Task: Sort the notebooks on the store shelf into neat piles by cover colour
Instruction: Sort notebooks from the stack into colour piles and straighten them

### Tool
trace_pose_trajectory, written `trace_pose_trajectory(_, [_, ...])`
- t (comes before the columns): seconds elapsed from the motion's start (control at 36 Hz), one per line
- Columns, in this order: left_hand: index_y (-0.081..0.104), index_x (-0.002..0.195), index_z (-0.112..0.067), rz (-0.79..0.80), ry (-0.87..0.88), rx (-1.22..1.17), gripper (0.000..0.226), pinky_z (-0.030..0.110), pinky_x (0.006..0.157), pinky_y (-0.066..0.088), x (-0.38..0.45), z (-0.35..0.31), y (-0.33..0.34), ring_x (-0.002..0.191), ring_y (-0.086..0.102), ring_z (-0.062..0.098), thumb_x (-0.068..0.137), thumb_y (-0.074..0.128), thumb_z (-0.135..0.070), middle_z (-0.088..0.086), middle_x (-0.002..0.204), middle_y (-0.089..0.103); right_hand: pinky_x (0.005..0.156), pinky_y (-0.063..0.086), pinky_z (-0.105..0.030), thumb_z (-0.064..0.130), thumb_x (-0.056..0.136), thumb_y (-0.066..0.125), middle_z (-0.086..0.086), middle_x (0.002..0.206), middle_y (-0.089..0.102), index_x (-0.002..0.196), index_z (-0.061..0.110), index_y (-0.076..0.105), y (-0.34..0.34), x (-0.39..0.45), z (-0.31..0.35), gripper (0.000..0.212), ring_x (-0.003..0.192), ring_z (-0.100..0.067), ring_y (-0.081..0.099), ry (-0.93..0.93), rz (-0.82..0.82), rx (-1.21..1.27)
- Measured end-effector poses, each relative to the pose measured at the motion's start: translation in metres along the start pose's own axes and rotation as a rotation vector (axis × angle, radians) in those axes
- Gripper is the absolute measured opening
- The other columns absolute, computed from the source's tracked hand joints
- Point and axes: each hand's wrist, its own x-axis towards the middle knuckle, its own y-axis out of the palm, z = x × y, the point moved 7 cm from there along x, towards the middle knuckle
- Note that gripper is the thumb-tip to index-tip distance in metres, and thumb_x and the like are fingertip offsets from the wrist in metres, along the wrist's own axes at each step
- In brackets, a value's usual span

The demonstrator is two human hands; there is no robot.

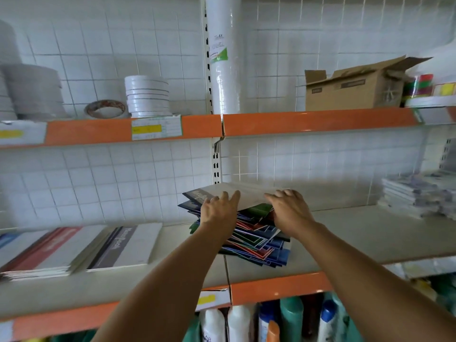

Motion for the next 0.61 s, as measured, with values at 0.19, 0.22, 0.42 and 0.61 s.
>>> trace_pose_trajectory(0.19, [0.043,0.134,-0.015,-0.045,0.007,0.052,0.045,0.038,0.087,0.05,0.002,0.007,0.0,0.117,0.047,0.027,0.091,0.058,-0.01,0.009,0.128,0.038,0.11,0.024,-0.032,0.001,0.088,0.049,0.0,0.132,0.049,0.135,0.023,0.05,0.0,-0.004,0.003,0.051,0.126,-0.02,0.037,-0.034,-0.023,0.048])
trace_pose_trajectory(0.22, [0.046,0.131,-0.014,-0.052,0.007,0.059,0.042,0.037,0.084,0.051,0.001,0.007,0.0,0.114,0.05,0.027,0.091,0.058,-0.009,0.009,0.127,0.04,0.111,0.024,-0.031,-0.002,0.088,0.048,0.0,0.134,0.048,0.131,0.02,0.051,0.0,-0.004,0.004,0.049,0.127,-0.02,0.037,-0.042,-0.03,0.063])
trace_pose_trajectory(0.42, [0.045,0.125,-0.014,-0.099,-0.015,0.07,0.035,0.033,0.073,0.048,-0.002,0.017,-0.007,0.101,0.063,0.026,0.092,0.051,-0.007,0.005,0.111,0.061,0.064,0.04,-0.023,0.004,0.092,0.047,-0.004,0.099,0.059,0.112,0.011,0.046,-0.003,-0.008,0.01,0.021,0.081,-0.017,0.054,-0.014,0.035,0.19])
trace_pose_trajectory(0.61, [0.04,0.132,-0.017,-0.141,-0.065,-0.043,0.039,0.037,0.083,0.051,-0.013,0.029,-0.013,0.11,0.058,0.027,0.095,0.045,-0.005,0.005,0.12,0.058,0.083,0.04,-0.027,0.011,0.094,0.047,-0.002,0.122,0.052,0.14,0.023,0.042,-0.009,-0.011,0.015,0.048,0.108,-0.018,0.049,-0.086,-0.009,0.115])
